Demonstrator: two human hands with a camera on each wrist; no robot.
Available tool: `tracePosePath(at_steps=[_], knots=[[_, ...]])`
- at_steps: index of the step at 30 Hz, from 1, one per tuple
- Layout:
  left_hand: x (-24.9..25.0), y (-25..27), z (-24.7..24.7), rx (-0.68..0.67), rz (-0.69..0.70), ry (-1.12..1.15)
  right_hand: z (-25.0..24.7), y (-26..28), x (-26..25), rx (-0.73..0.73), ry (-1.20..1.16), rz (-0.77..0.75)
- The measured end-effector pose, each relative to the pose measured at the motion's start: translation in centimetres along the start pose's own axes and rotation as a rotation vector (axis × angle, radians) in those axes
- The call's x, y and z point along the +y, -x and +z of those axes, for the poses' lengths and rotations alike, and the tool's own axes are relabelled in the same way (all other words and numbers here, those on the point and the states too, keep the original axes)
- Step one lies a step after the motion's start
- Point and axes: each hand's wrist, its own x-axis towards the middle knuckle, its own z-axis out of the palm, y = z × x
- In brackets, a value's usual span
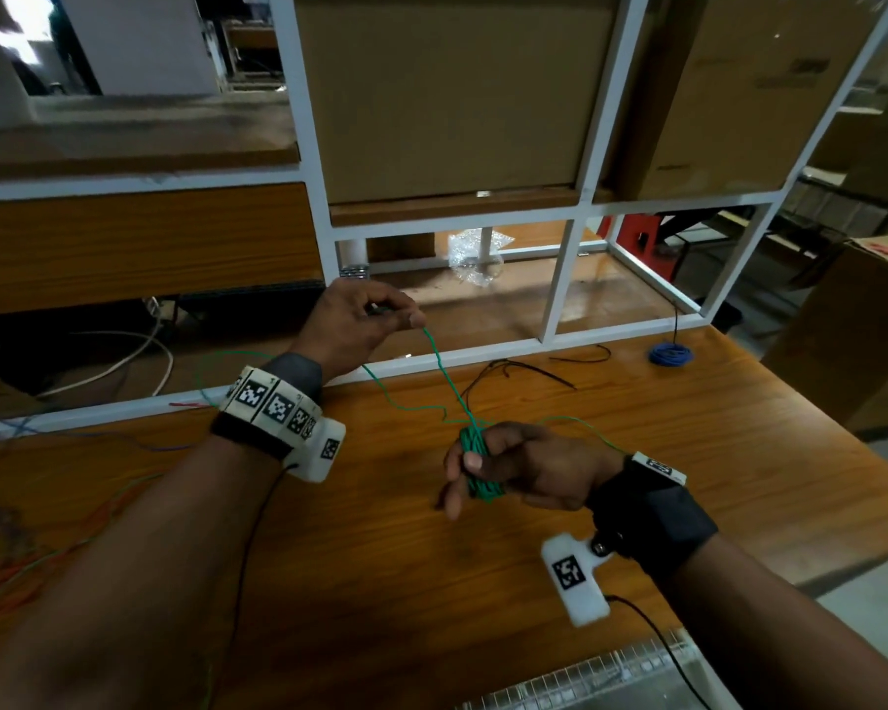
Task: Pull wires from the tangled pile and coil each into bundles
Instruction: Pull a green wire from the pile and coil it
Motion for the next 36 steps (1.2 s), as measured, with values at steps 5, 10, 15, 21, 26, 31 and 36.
tracePosePath(at_steps=[5,10,15,21,26,31,36], knots=[[-1.5,1.6,2.4,-0.032,-0.198,0.182,0.4,0.4,-3.7,-0.032,-0.278,-0.274],[-3.1,7.1,6.8,-0.223,-0.327,0.422,-1.7,0.2,-7.4,0.239,-0.557,-0.519],[-3.6,11.3,9.5,-0.272,-0.398,0.443,-4.3,-1.9,-5.2,0.533,-0.604,-0.540],[-5.8,12.5,7.1,-0.216,-0.347,0.170,-5.8,-2.7,-1.8,0.907,0.110,-0.433],[-3.5,10.9,6.2,-0.160,-0.185,0.019,-5.2,-2.7,-0.1,0.554,1.163,0.097],[-2.6,8.8,4.3,-0.083,-0.089,-0.039,-3.2,-1.6,0.3,0.219,0.667,0.315],[-2.5,7.8,4.2,-0.247,-0.088,0.060,-1.4,-0.8,-0.2,-0.090,0.158,0.125]])
